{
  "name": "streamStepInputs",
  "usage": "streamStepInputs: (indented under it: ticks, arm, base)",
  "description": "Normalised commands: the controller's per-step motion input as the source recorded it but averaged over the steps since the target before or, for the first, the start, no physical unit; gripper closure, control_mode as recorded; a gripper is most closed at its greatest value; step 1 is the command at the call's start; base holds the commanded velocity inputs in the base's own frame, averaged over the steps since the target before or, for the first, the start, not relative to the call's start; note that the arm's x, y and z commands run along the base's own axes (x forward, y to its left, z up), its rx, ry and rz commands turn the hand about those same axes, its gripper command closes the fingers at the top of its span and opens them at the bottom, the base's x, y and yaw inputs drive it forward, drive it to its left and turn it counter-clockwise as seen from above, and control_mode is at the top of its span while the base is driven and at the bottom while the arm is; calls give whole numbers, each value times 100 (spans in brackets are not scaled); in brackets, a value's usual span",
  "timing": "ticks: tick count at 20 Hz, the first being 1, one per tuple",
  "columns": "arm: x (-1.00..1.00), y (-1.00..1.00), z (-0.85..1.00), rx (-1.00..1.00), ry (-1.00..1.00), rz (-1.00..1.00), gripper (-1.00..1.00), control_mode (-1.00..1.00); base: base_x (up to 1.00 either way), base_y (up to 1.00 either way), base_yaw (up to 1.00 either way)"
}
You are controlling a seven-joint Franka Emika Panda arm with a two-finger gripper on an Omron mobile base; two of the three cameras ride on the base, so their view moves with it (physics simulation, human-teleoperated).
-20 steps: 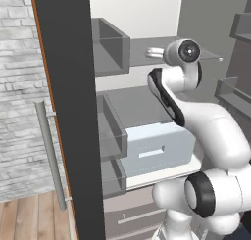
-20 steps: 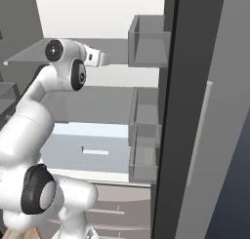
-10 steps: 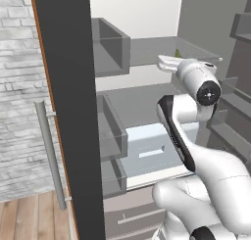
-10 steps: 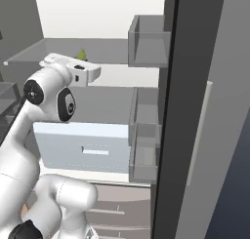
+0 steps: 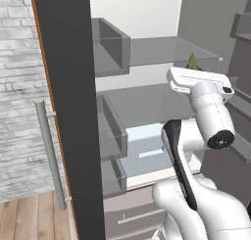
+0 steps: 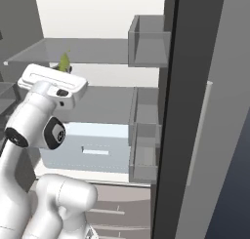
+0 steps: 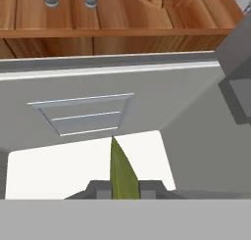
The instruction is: There is a bowl on the dining counter. Grab a lemon wedge from the fridge and place it in the bowl. Then get the liquor bottle and glass cup from the cabinet and place them next to the bowl.
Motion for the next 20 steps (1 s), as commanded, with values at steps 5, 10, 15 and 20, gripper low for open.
streamStepInputs:
  ticks: [5,10,15,20]
  arm:
    - [-100,0,1,0,-1,0,100,-100]
    - [-89,0,10,0,2,0,100,-100]
    - [-75,6,1,0,17,-6,100,-100]
    - [-70,15,-2,0,27,-8,100,-100]
  base:
    - [0,0,0]
    - [0,0,0]
    - [0,0,0]
    - [0,0,0]
